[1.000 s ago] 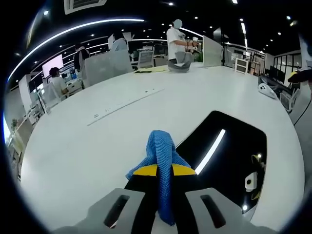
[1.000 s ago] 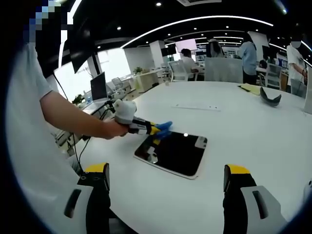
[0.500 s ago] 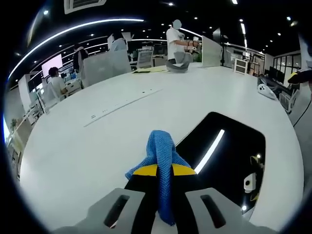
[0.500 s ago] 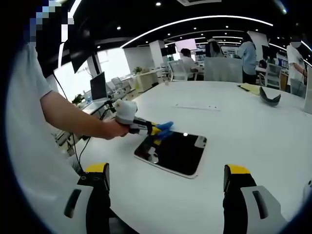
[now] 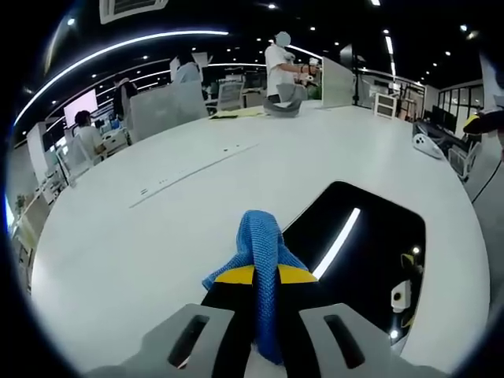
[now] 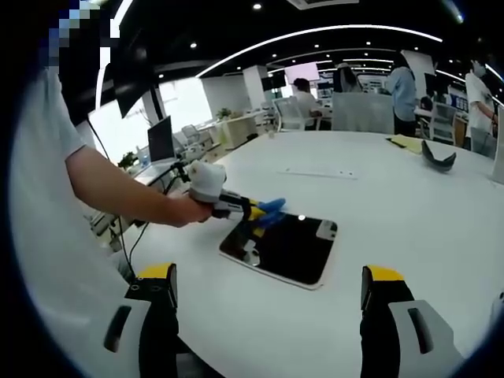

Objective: Wipe the mirror surface with the cleaning cloth until all visible marks leave the cleaned area.

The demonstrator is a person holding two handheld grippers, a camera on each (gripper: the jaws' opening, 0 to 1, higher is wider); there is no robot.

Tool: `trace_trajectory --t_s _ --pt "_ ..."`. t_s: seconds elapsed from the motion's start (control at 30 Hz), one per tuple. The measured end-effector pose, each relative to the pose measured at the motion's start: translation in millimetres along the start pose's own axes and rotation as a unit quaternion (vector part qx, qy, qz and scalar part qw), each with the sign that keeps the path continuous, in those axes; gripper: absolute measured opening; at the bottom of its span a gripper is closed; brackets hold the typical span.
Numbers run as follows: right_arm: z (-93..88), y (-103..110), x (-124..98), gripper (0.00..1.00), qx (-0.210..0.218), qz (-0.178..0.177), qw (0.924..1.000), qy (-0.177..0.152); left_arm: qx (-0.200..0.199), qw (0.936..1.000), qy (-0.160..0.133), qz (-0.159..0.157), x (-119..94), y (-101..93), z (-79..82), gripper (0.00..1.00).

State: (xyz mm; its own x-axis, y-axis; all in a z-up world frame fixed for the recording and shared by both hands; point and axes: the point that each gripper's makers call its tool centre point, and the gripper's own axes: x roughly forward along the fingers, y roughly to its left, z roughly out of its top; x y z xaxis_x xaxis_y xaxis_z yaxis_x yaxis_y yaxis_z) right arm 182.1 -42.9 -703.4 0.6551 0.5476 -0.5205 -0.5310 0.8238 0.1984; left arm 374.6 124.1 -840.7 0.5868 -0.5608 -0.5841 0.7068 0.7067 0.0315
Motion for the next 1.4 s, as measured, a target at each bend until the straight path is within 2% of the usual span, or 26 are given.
trace_trajectory --t_s 1.4 --pt "-4.0 -6 -5 0.97 0.01 -0.012 0.9999 -0.004 0.012 0.9996 -0.002 -0.024 17 -36.3 13.6 0.06"
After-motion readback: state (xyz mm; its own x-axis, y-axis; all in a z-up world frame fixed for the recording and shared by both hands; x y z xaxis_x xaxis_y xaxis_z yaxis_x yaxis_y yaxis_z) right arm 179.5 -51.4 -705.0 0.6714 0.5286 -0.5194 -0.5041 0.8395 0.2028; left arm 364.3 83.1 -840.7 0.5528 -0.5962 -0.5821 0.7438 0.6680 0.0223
